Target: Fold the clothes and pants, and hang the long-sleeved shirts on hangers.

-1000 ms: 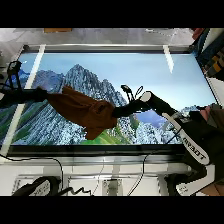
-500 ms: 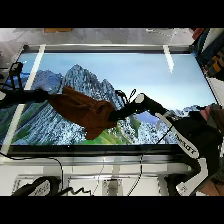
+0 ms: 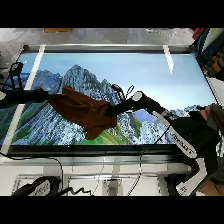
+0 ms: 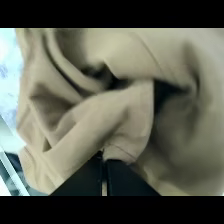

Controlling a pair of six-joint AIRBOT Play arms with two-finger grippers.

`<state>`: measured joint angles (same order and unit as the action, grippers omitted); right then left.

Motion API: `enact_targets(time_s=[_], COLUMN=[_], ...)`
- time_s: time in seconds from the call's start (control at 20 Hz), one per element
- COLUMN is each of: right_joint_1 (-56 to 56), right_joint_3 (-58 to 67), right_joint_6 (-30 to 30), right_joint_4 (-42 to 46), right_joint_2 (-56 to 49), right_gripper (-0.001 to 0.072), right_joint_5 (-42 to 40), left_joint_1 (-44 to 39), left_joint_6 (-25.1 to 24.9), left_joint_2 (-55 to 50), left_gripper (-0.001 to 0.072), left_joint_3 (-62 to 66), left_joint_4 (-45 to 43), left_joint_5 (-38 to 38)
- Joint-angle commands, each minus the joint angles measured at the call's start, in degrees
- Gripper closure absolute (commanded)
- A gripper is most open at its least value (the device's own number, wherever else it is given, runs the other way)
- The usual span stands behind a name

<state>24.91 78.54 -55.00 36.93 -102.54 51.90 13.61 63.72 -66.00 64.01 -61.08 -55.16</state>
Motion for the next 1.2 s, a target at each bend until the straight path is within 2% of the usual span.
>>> enact_targets(time_s=[0.0, 0.15, 0.4, 0.55, 0.75, 1.0, 1.15], right_joint_1=[0.0, -0.8, -7.8, -15.2, -24.0, -25.9, -25.9], right_joint_3=[3.8, 7.9, 13.1, 13.8, 13.8, 13.8, 13.8], right_joint_6=[0.7, 0.3, -7.9, -10.5, -11.5, -11.4, -11.4], right_joint_4=[0.0, 4.8, 18.5, 22.8, 25.5, 26.5, 26.6], right_joint_2=[0.0, 1.4, 11.0, 19.8, 33.2, 47.5, 55.8], right_gripper=[0.0701, 0.0702, 0.0703, 0.0703, 0.0702, 0.0703, 0.0703], right_joint_5=[-0.3, -0.3, -0.3, -0.2, -0.3, -1.4, -2.9], left_joint_1=[0.1, 0.1, 2.4, 6.9, 14.7, 17.3, 17.3], left_joint_6=[0.0, 0.0, 0.3, 3.3, 9.1, 9.6, 9.5], left_joint_2=[0.0, 0.1, 3.7, 7.7, 13.2, 20.5, 26.5], left_gripper=[0.0690, 0.0689, 0.0691, 0.0691, 0.0690, 0.0690, 0.0690], left_joint_3=[0.0, 0.0, 1.6, 1.9, 1.9, 1.9, 1.9], left_joint_4=[0.0, 0.0, 0.0, 0.0, 0.7, 11.9, 18.8], left_joint_5=[0.0, 0.0, 3.0, 6.7, 8.2, 9.8, 15.6])
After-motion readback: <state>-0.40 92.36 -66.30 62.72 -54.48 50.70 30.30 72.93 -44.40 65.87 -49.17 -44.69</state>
